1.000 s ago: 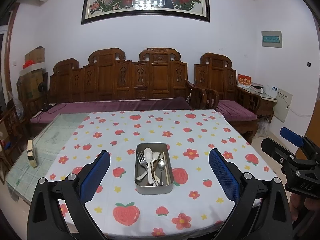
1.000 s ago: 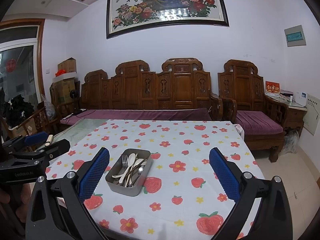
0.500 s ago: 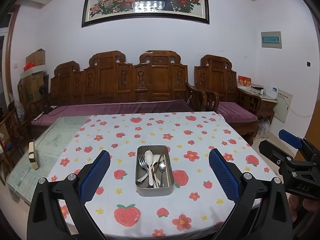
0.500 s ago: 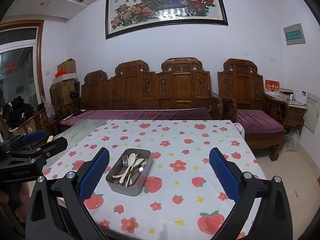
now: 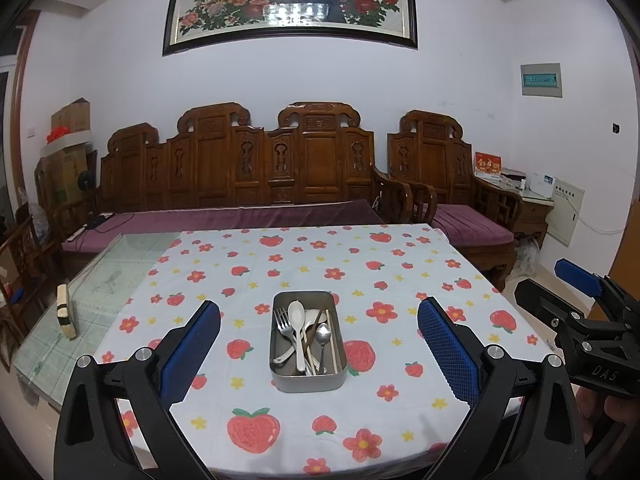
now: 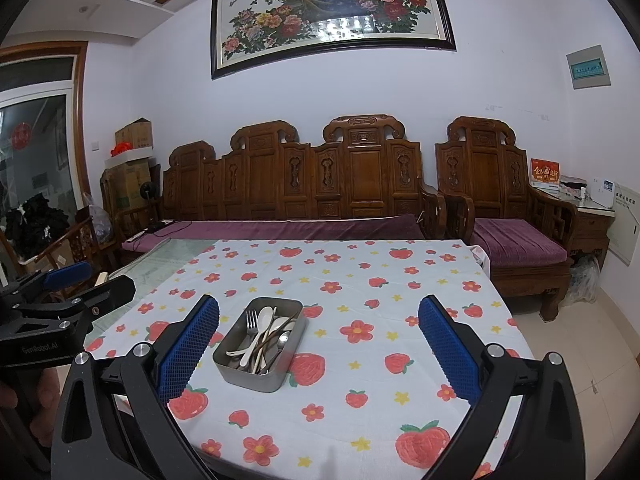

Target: Organize utensils

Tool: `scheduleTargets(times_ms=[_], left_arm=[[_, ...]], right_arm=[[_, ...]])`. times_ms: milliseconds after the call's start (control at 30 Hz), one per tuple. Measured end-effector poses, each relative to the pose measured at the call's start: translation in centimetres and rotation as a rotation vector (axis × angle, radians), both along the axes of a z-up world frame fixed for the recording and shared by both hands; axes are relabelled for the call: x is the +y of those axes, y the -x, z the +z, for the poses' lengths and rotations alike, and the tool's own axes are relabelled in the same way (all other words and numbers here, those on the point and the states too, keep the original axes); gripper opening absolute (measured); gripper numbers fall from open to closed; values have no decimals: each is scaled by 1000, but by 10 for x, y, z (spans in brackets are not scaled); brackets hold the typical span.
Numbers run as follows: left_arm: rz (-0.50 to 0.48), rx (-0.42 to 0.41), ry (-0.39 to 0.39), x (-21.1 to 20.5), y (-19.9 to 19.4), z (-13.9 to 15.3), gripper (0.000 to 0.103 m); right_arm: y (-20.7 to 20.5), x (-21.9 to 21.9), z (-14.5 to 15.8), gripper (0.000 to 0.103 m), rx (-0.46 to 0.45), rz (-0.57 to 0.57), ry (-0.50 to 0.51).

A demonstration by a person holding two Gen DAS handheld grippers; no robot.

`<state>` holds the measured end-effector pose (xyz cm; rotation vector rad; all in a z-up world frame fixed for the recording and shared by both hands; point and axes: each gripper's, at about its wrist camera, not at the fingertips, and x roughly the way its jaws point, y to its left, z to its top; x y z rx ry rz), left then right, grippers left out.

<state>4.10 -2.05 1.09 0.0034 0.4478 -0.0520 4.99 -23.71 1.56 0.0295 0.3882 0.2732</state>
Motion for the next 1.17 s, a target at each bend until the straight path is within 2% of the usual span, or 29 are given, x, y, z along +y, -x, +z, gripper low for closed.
scheduleTargets(times_ms=[1167], left_arm=[[-5,0,9,-5,0,3,95]], right_arm=[[0,0,-1,100,0,-2,-2]])
